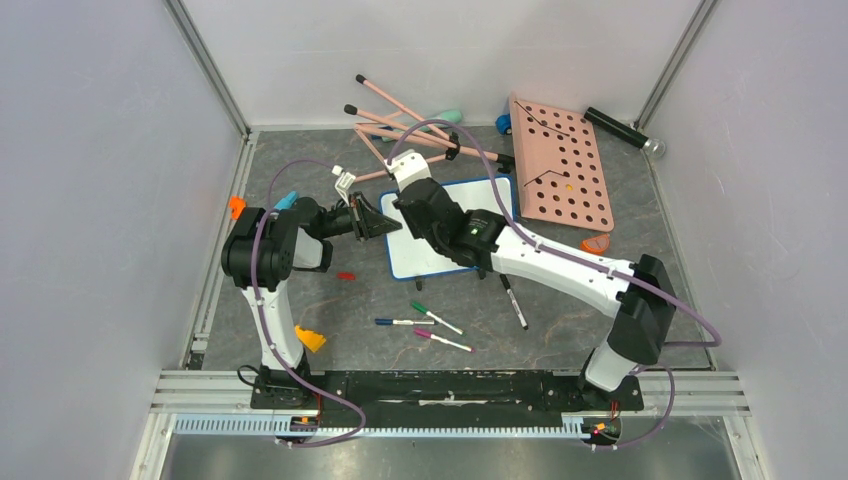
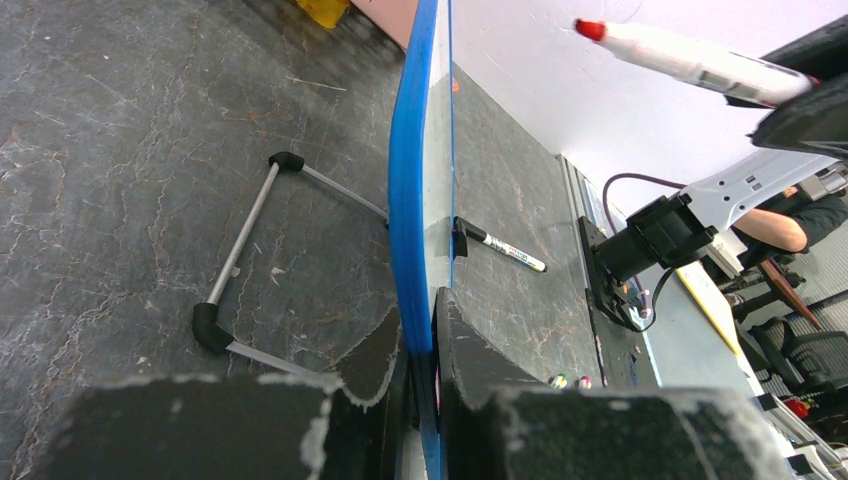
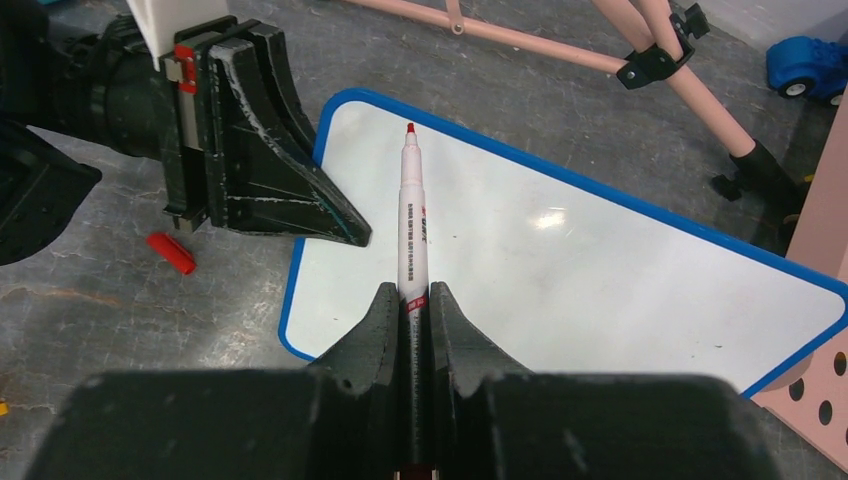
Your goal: Write a sentence on the whiteboard
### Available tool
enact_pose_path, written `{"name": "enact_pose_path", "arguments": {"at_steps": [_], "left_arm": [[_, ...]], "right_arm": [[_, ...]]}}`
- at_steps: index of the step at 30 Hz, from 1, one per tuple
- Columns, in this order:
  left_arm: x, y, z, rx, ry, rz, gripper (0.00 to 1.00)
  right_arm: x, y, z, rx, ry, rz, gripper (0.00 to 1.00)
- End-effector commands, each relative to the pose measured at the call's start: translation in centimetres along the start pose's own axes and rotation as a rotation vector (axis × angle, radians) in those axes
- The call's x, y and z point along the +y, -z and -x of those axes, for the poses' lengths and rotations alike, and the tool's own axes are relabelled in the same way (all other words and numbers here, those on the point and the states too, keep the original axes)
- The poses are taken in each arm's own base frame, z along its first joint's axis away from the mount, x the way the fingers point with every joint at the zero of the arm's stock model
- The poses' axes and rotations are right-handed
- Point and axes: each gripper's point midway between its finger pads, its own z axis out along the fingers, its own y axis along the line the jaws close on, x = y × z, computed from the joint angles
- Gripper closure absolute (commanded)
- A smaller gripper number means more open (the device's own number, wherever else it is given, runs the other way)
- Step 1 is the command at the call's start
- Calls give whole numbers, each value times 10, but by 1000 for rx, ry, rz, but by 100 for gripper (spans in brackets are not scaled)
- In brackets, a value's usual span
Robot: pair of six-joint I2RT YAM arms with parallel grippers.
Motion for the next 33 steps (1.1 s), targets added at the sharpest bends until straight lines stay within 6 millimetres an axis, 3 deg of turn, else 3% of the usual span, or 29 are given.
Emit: {"name": "enact_pose_path", "arguments": {"at_steps": [1, 11, 33], "left_arm": [[16, 3, 16, -69, -137, 46, 98], [16, 4, 17, -69, -139, 46, 98], [16, 3, 16, -67, -139, 44, 98]], "right_arm": [[-4, -1, 16, -21, -14, 5, 100], [1, -9, 7, 4, 0, 42, 100], [-6, -25, -7, 42, 2, 13, 100]]}}
